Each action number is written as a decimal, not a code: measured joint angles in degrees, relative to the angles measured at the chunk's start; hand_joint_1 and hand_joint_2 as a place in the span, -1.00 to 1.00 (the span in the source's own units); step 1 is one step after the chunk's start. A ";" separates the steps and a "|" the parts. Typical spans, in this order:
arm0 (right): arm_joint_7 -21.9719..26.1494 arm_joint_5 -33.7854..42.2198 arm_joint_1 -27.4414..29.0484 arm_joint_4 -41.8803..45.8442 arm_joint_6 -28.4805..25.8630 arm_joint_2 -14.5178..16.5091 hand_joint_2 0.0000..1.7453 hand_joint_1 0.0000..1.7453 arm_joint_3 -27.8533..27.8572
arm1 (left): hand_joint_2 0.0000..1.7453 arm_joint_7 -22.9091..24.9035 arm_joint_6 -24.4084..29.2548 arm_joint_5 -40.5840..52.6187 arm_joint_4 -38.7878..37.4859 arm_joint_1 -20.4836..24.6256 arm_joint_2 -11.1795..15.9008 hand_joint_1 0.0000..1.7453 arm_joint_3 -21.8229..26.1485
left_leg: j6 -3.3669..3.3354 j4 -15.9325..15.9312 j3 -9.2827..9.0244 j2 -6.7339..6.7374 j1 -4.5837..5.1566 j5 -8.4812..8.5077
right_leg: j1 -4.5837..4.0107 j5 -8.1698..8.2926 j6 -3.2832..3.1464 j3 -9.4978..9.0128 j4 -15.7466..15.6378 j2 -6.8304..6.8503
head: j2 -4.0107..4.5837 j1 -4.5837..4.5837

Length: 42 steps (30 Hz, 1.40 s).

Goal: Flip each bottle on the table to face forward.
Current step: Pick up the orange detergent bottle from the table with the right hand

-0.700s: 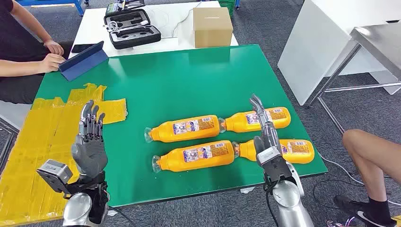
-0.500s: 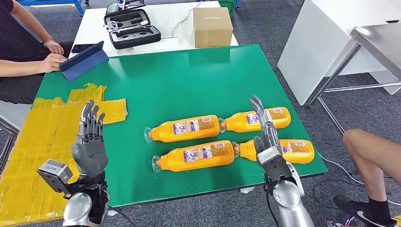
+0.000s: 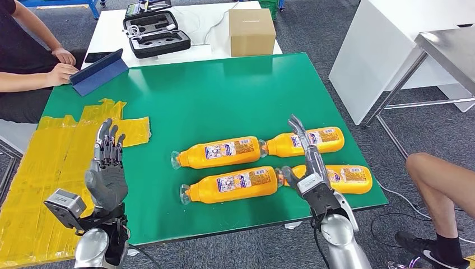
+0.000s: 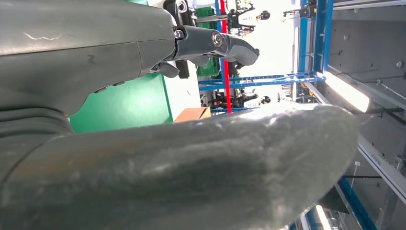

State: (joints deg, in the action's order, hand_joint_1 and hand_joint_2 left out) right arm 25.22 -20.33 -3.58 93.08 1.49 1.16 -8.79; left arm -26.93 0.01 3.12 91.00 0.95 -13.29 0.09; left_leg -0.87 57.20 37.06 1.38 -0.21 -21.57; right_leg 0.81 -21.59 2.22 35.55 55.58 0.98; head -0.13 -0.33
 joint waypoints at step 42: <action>-15.69 -13.25 -20.38 -30.39 5.64 -4.96 1.00 -1.00 -20.66 | -1.00 2.19 -1.40 -0.83 -5.76 5.80 0.00 -1.00 -0.64 | -0.01 0.01 0.04 0.00 0.00 0.14 | 0.00 0.07 0.06 0.02 0.01 0.00 | 0.00 -0.01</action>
State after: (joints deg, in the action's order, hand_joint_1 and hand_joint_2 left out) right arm 9.53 -33.58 -23.96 62.69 7.13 -3.80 -29.45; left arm -24.74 -1.40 2.29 85.24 6.75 -13.29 -0.55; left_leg -0.89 57.21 37.09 1.38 -0.21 -21.44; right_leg 0.81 -21.52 2.28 35.57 55.59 0.98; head -0.13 -0.33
